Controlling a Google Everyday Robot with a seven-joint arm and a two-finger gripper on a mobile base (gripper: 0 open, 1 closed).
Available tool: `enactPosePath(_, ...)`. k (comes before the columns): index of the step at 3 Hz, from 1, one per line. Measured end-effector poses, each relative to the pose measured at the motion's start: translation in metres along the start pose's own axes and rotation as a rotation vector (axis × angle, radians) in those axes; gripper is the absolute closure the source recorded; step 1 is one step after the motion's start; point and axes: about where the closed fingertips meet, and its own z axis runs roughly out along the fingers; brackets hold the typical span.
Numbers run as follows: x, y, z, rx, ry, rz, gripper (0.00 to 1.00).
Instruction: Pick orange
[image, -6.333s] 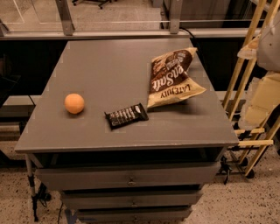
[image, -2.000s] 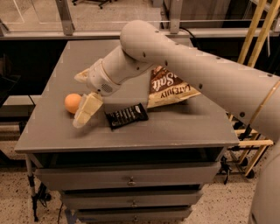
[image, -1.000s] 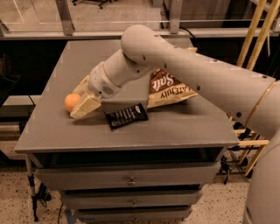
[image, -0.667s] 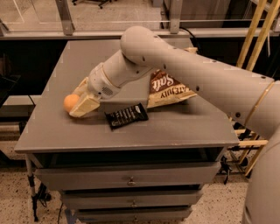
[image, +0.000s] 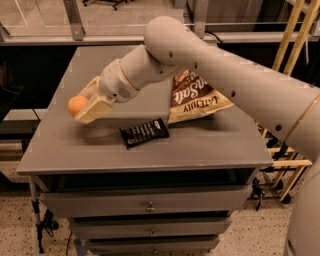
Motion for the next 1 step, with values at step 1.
enactPosePath(1, -0.023, 0.0007, -0.0223, 0.006, -0.03, -0.029, 1.0)
